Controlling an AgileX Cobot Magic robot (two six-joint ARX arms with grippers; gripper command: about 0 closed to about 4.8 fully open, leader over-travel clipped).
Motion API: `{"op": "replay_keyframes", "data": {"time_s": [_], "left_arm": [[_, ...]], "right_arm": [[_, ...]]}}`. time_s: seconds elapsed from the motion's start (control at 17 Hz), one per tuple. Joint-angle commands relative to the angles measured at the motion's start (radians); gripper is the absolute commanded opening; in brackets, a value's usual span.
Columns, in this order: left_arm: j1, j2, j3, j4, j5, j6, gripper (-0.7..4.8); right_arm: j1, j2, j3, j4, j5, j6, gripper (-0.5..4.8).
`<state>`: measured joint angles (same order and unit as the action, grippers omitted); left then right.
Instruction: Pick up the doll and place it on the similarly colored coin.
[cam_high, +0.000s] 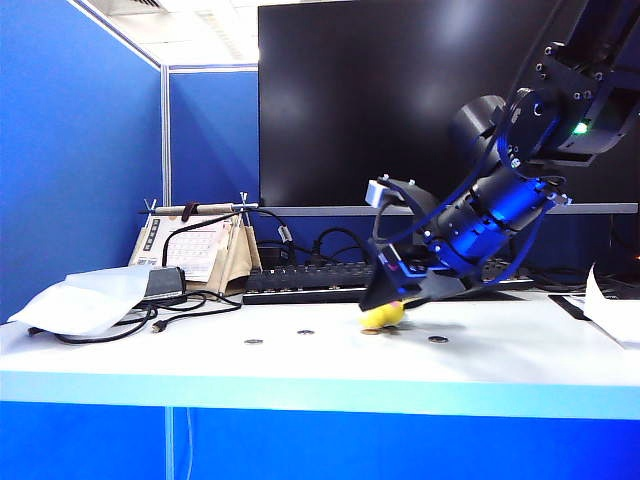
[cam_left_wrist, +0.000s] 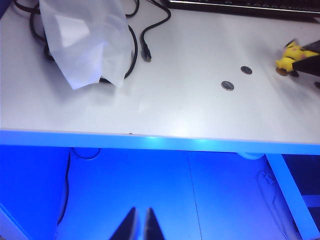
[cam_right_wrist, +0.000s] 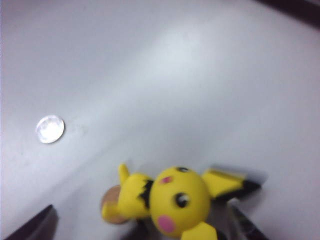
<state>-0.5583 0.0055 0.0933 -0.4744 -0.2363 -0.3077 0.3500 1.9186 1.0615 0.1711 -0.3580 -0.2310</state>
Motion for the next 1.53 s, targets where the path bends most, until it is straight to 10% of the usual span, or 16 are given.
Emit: {"op": "replay_keyframes", "data": {"time_s": [0.06,0.47,0.76,1.53], "left_arm": [[0.001,0.000,-0.001,0.005,0.001,0.002,0.30],[0.001,0.000,-0.001,0.005,0.001,0.002,0.30],[0.001,0.000,-0.001,0.005,0.001,0.002,0.30],[0.001,0.000,-0.001,0.005,0.001,0.002,0.30]], "right_arm": [[0.003,-0.005,0.019,0.028,0.001,0.023,4.29],[0.002,-0.008,0.065,0.027,0.001,0.078,4.09],[0.001,-0.048,0.064,0.035,0.000,0.109,2.07],[-0.136,-0.649,-0.330,0.047,0.104,0.323,1.66]]}}
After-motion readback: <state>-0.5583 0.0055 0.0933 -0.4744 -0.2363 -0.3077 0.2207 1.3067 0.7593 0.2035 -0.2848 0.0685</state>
